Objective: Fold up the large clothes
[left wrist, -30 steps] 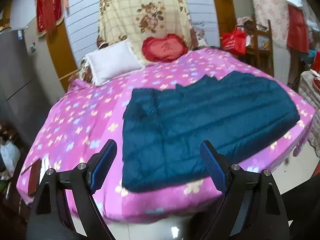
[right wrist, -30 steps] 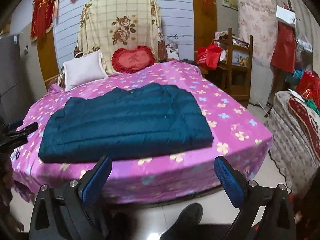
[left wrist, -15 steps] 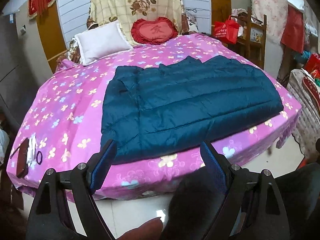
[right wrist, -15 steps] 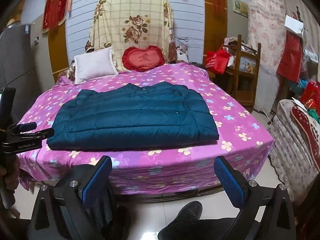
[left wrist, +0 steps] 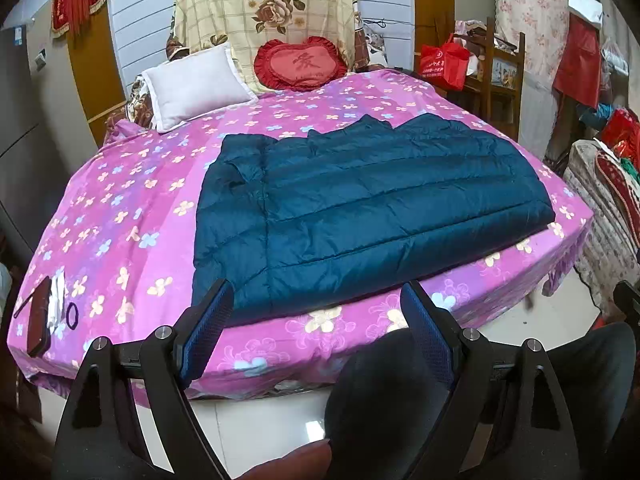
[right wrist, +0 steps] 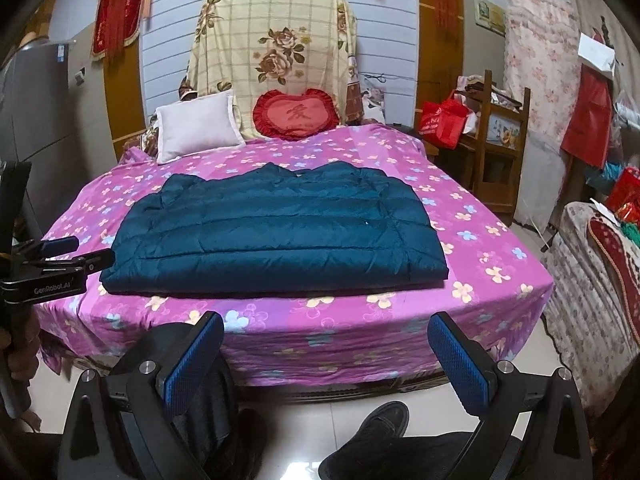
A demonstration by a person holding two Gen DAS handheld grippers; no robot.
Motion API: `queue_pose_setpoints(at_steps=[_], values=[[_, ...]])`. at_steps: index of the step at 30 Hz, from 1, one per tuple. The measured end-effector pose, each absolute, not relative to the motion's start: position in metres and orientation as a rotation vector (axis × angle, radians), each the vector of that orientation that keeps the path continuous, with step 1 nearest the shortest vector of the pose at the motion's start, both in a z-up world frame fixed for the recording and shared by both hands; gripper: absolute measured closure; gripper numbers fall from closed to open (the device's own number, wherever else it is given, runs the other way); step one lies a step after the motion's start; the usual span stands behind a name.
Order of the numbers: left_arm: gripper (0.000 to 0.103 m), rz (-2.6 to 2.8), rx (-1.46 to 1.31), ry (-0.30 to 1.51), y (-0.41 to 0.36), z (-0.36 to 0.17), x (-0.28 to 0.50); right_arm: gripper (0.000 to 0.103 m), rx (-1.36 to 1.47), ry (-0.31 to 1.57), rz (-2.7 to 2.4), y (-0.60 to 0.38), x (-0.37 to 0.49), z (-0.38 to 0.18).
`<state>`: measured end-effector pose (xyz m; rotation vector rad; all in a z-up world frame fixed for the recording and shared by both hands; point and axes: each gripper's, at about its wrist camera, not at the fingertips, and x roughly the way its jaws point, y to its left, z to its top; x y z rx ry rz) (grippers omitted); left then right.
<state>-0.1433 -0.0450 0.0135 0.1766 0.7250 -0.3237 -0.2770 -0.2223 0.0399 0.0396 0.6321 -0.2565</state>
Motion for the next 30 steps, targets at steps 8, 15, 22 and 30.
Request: queue_pose_setpoints(at_steps=[8,15,22,30], values=[[0.017,-0.324,0.176,0.728,-0.0452,0.0139,-0.1433,0.002,0.041,0.633,-0.256,-0.2233,-0.2769,0.0397],[0.018,-0.324,0.176,0.728,-0.0456,0.0142,-0.1436,0.002,0.053,0.630,-0.252,-0.2253,-0.2786,0.0402],[0.018,-0.325,0.176,0.730,-0.0457,0.0142,-0.1439,0.002,0.052,0.627,-0.256,-0.2268,-0.2798,0.0407],[0.017,-0.327,0.177,0.735,-0.0466,0.0126,-0.1443,0.002,0.052,0.632,-0.258,-0.2264,-0.2807,0.0395]])
